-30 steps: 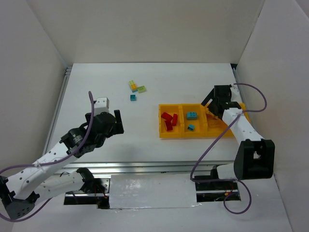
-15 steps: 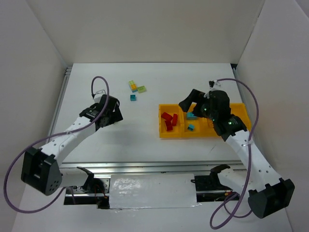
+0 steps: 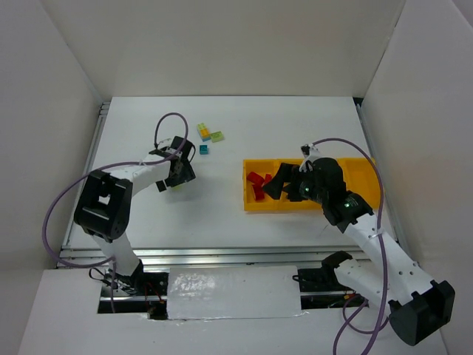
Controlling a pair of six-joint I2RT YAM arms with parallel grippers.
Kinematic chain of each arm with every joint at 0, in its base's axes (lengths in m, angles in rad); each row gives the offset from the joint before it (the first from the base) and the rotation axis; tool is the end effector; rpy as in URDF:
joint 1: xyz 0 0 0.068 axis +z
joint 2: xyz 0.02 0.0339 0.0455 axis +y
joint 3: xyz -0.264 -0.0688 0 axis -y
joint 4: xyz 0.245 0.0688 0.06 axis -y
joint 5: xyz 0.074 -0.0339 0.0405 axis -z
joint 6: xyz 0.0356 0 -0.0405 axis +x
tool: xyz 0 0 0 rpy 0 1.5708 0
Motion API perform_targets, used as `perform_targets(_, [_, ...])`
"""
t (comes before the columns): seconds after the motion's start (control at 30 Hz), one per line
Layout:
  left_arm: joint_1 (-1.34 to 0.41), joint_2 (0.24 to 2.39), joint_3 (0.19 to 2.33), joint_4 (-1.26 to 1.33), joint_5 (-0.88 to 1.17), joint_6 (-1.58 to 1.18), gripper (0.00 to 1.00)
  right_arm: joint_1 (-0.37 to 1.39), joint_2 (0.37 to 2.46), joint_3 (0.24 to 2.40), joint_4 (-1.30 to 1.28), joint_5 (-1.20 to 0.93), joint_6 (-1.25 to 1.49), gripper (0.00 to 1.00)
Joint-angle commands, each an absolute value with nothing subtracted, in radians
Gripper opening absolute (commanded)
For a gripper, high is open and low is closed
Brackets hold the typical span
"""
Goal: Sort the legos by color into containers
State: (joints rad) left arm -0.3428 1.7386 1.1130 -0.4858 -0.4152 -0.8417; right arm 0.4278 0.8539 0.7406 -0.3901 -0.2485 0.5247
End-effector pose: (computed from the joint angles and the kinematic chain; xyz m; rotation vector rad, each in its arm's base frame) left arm 0.3298 -0.1025 0.1834 -0.7463 2.4240 0.1120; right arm 0.1709 0.0875 0.2921 -0.0546 2.1666 0.8254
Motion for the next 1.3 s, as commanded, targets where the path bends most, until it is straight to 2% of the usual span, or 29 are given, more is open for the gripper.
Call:
perform_targets(0.0, [-0.325, 1.773, 1.134, -0.466, -0.446, -0.894, 0.93, 0.437, 0.831, 0.726, -0.342, -0.282, 0.497, 0.99])
perform_targets(0.1, [-0.318, 1.808, 1.140, -0.474, -0.448, -0.905, 0.90, 0.440, 0.822, 0.716, -0.336, -0.293, 0.492, 1.00])
perform_targets(0.3, [-0.313, 1.819, 1.117, -0.451, -0.451, -0.925, 0.74, 0.440, 0.830, 0.706, -0.328, -0.301, 0.489, 1.00])
perform_targets(0.37, [-0.308, 1.824, 1.109, -0.440, -0.442, -0.925, 0.66, 0.440, 0.830, 0.701, -0.324, -0.305, 0.491, 1.00])
perform_targets(0.4, [-0.305, 1.825, 1.108, -0.437, -0.437, -0.922, 0.58, 0.440, 0.828, 0.701, -0.321, -0.311, 0.492, 1.00])
perform_targets(0.43, [-0.304, 1.825, 1.106, -0.430, -0.431, -0.920, 0.43, 0.442, 0.828, 0.698, -0.315, -0.313, 0.494, 1.00])
perform_targets(0.47, [-0.302, 1.827, 1.104, -0.428, -0.426, -0.920, 0.34, 0.442, 0.828, 0.692, -0.310, -0.317, 0.498, 1.00])
perform_targets(0.5, [-0.302, 1.818, 1.103, -0.429, -0.420, -0.926, 0.10, 0.440, 0.827, 0.686, -0.302, -0.322, 0.503, 0.99])
perform_targets(0.53, [-0.302, 1.810, 1.095, -0.426, -0.416, -0.928, 0.00, 0.442, 0.824, 0.677, -0.276, -0.336, 0.509, 0.99])
perform_targets(0.73, [-0.331, 1.619, 1.023, -0.368, -0.308, -0.972, 0.00, 0.480, 0.819, 0.549, -0.071, -0.318, 0.638, 1.00])
perform_targets(0.83, [-0.419, 1.508, 1.037, -0.373, -0.310, -1.040, 0.00, 0.550, 0.833, 0.509, 0.035, -0.262, 0.721, 0.99])
perform_targets(1.07, [-0.701, 1.382, 1.120, -0.370, -0.325, -1.248, 0.00, 0.759, 0.825, 0.442, 0.271, 0.059, 0.807, 0.99])
perform_targets(1.2, [-0.779, 1.324, 1.071, -0.267, -0.278, -1.350, 0.00, 0.851, 0.801, 0.411, 0.363, 0.248, 0.769, 0.91])
perform_targets(1.27, [-0.810, 1.293, 1.054, -0.215, -0.255, -1.414, 0.00, 0.877, 0.798, 0.405, 0.382, 0.303, 0.741, 0.82])
